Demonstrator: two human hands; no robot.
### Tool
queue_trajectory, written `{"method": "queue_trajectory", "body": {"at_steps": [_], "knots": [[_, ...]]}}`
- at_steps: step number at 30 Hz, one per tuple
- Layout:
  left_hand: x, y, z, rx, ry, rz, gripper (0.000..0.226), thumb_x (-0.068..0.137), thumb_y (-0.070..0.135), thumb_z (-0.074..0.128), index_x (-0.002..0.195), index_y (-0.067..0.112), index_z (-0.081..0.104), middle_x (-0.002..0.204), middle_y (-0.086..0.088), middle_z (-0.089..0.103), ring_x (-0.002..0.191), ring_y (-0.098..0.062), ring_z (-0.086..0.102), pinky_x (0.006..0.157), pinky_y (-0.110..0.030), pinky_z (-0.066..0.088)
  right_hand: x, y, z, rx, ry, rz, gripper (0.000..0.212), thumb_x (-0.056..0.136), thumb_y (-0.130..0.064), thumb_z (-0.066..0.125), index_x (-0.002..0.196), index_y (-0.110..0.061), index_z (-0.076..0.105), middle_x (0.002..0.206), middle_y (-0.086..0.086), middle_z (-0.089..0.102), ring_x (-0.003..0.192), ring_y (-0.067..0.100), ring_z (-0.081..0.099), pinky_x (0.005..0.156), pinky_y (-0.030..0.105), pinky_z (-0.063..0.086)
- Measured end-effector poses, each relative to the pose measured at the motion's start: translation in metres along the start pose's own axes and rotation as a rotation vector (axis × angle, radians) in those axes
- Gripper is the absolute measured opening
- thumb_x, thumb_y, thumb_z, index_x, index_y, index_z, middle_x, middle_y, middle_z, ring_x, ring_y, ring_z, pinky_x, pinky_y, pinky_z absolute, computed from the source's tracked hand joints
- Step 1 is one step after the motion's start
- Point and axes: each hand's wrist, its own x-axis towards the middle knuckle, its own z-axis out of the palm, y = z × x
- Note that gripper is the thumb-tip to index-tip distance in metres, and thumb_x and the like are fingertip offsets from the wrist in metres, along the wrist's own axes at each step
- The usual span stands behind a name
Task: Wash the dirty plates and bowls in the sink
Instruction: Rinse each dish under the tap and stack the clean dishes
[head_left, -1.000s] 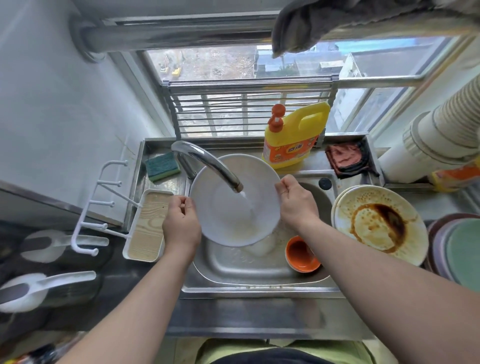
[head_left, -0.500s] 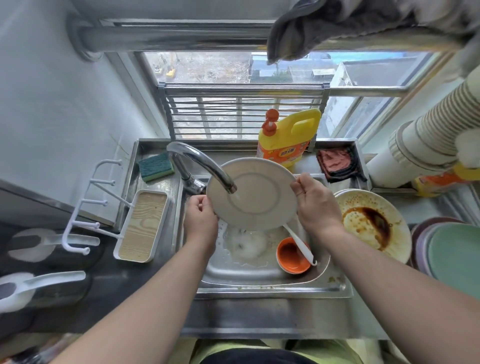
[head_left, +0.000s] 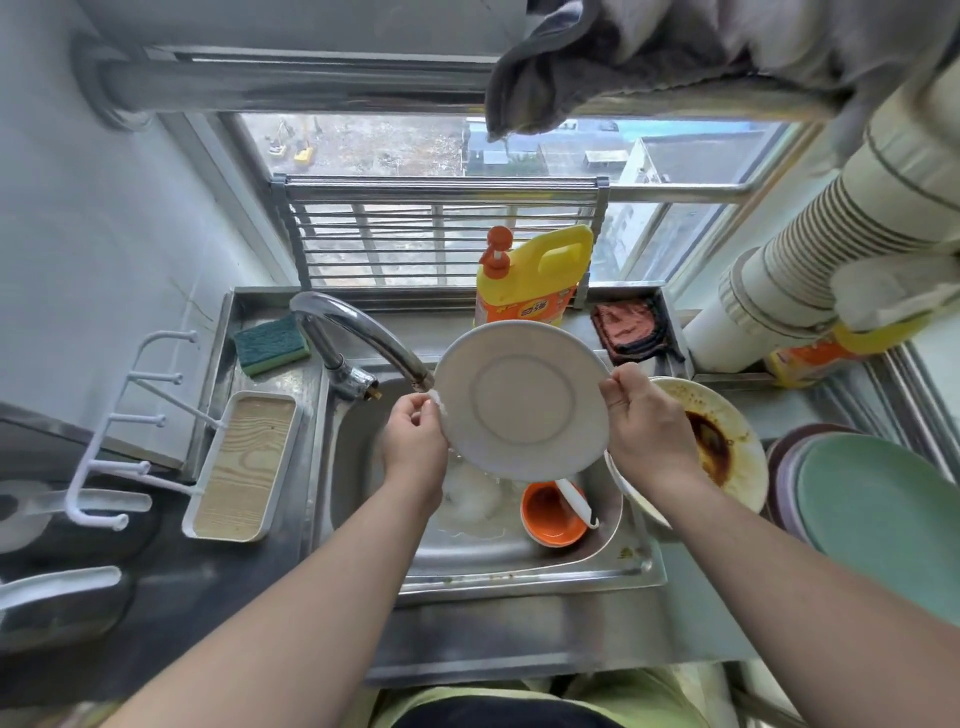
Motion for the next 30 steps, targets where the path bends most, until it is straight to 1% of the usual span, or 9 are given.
{"method": "queue_trajectory", "body": {"at_steps": [4,8,10,12,15,17,20,26,30], "knots": [[0.004,0.003,-0.017,0.024,0.004,0.023,0.013,0.105,0.03,0.059,0.107,0.025,0.072,0.097,-0.002,0.077,0.088,-0.02,0.07,0.081,-0.04,0.059,-0.004,0.003,0.019,0.083,-0.069,0.18,0.029,0.111,-0.043,0.043,0.095,-0.022,0.055,0.083,-0.002,0.062,0.085,0.03,0.06,0.064,0.038,0.039],[0.011,0.006,-0.032,0.023,-0.017,0.008,0.012,0.102,0.023,0.066,0.101,0.024,0.078,0.095,0.001,0.081,0.09,-0.021,0.074,0.084,-0.041,0.061,-0.011,0.003,0.039,0.188,-0.134,0.324,0.026,0.112,-0.039,0.043,0.096,-0.024,0.057,0.089,0.002,0.066,0.071,0.017,0.061,0.045,0.02,0.043],[0.011,0.008,-0.036,-0.001,-0.062,-0.01,0.013,0.103,0.019,0.065,0.103,0.02,0.078,0.095,-0.004,0.081,0.084,-0.02,0.071,0.079,-0.039,0.06,-0.014,0.006,0.053,0.256,-0.15,0.403,0.029,0.11,-0.044,0.043,0.09,-0.027,0.056,0.087,0.008,0.068,0.071,0.028,0.068,0.053,0.035,0.06],[0.011,0.012,-0.041,-0.011,-0.093,-0.013,0.011,0.102,0.016,0.067,0.106,0.015,0.078,0.095,-0.007,0.081,0.081,-0.018,0.069,0.075,-0.035,0.058,-0.015,0.011,0.068,0.29,-0.175,0.462,0.032,0.108,-0.047,0.043,0.085,-0.028,0.053,0.083,0.011,0.067,0.073,0.037,0.07,0.062,0.055,0.063],[0.012,0.018,-0.053,-0.015,-0.078,-0.004,0.011,0.1,0.015,0.07,0.107,0.014,0.079,0.097,-0.008,0.081,0.082,-0.019,0.072,0.079,-0.038,0.06,-0.017,0.011,0.088,0.324,-0.256,0.494,0.031,0.105,-0.053,0.042,0.085,-0.032,0.053,0.084,0.014,0.068,0.076,0.04,0.07,0.065,0.06,0.063],[0.015,0.022,-0.063,-0.008,-0.046,0.001,0.011,0.098,0.015,0.071,0.106,0.015,0.078,0.097,-0.008,0.081,0.081,-0.016,0.072,0.076,-0.033,0.061,-0.02,0.003,0.097,0.379,-0.291,0.51,0.031,0.106,-0.053,0.041,0.087,-0.033,0.055,0.088,0.015,0.069,0.073,0.038,0.069,0.061,0.052,0.063],[0.017,0.027,-0.08,-0.017,0.001,-0.001,0.008,0.099,0.013,0.071,0.105,0.012,0.076,0.085,-0.002,0.08,0.068,-0.008,0.07,0.06,-0.023,0.057,-0.02,-0.01,0.114,0.464,-0.339,0.522,0.031,0.111,-0.042,0.042,0.095,-0.021,0.058,0.088,0.016,0.068,0.061,0.031,0.062,0.048,0.033,0.053],[0.02,0.021,-0.109,-0.069,0.094,-0.05,0.006,0.098,0.01,0.069,0.1,0.015,0.072,0.085,-0.005,0.072,0.068,-0.016,0.061,0.053,-0.025,0.05,-0.023,-0.023,0.142,0.494,-0.483,0.539,0.031,0.108,-0.042,0.04,0.097,-0.017,0.055,0.073,0.015,0.059,0.055,0.025,0.052,0.045,0.028,0.04],[0.021,0.01,-0.111,-0.065,0.12,-0.124,0.011,0.097,0.004,0.065,0.099,0.014,0.068,0.091,-0.01,0.071,0.072,-0.022,0.062,0.065,-0.033,0.052,-0.025,-0.027,0.131,0.48,-0.574,0.579,0.031,0.111,-0.036,0.038,0.1,-0.013,0.055,0.071,0.011,0.055,0.045,0.018,0.046,0.04,0.018,0.032]]}}
